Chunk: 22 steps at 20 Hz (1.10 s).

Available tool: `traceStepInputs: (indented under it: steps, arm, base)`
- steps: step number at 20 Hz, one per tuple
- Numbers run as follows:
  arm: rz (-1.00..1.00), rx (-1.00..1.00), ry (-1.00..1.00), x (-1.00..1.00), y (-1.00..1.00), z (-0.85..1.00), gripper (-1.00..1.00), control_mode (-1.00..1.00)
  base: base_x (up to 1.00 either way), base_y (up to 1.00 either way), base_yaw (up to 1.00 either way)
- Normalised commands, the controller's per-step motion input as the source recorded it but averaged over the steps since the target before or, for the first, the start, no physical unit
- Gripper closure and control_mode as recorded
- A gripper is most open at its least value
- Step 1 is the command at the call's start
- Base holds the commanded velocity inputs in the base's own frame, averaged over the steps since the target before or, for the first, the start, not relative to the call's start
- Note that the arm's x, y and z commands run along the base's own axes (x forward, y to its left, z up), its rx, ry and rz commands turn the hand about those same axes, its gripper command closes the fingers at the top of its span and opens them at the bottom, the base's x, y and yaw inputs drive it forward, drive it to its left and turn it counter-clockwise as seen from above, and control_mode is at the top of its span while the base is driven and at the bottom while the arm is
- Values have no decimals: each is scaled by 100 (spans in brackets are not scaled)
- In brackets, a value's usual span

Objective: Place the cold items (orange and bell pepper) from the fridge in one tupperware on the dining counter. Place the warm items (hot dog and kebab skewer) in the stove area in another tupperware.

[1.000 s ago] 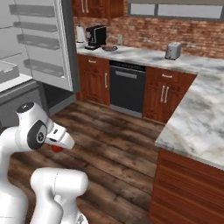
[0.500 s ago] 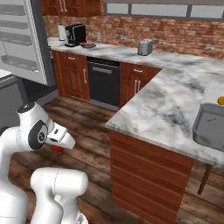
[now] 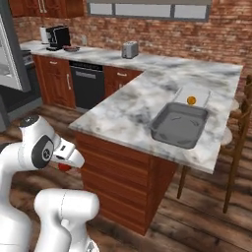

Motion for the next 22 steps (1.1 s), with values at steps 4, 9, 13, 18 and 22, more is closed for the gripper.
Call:
traceStepInputs:
  steps: [4,9,13,18,22]
  arm:
    - [0,0,0,0,0,0,100,100]
    - [0,0,0,0,0,0,100,100]
    - [0,0,0,0,0,0,100,100]
    - [0,0,0,0,0,0,100,100]
    - [0,0,0,0,0,0,100,100]
  base:
    - [-14,-100,0]
    - [0,-100,11]
    - [0,-100,22]
    - [10,-100,28]
    - [41,-100,36]
